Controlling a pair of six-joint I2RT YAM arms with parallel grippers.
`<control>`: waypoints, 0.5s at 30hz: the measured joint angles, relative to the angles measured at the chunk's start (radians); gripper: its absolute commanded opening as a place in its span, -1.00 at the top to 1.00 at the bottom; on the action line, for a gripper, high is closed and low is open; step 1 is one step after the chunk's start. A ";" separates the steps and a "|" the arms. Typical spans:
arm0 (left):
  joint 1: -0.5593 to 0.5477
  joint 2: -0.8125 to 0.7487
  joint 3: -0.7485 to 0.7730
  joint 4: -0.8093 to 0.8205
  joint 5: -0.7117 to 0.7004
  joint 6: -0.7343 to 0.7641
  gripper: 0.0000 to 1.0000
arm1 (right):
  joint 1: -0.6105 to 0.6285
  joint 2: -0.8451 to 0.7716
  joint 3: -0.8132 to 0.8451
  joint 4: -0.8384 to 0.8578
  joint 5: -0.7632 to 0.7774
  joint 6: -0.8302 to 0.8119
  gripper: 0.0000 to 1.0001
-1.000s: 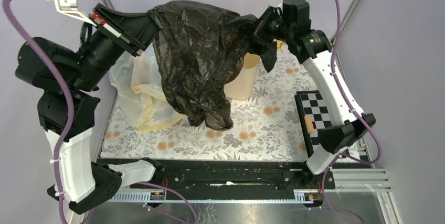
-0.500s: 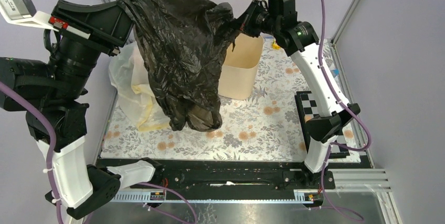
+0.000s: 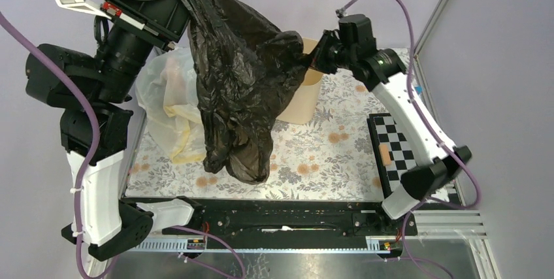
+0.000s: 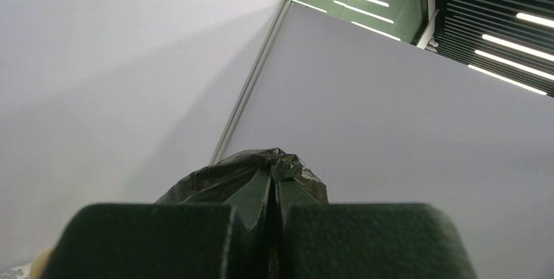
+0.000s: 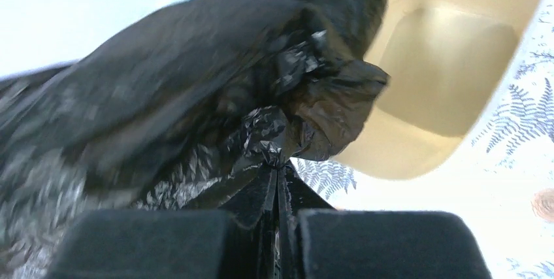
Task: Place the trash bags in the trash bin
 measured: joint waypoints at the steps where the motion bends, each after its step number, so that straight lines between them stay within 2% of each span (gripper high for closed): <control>1: 0.000 0.000 -0.007 0.003 -0.004 0.000 1.00 | 0.000 -0.035 -0.025 0.000 0.003 -0.002 1.00; 5: 0.000 0.000 -0.027 0.013 -0.021 0.003 1.00 | 0.000 -0.166 -0.085 0.003 0.026 -0.011 0.99; 8: 0.000 0.002 -0.034 0.031 -0.025 0.003 1.00 | 0.000 -0.202 -0.081 0.009 0.043 -0.026 1.00; 15: 0.000 0.058 0.000 0.044 -0.058 0.015 1.00 | -0.002 -0.037 -0.002 0.010 0.056 -0.044 1.00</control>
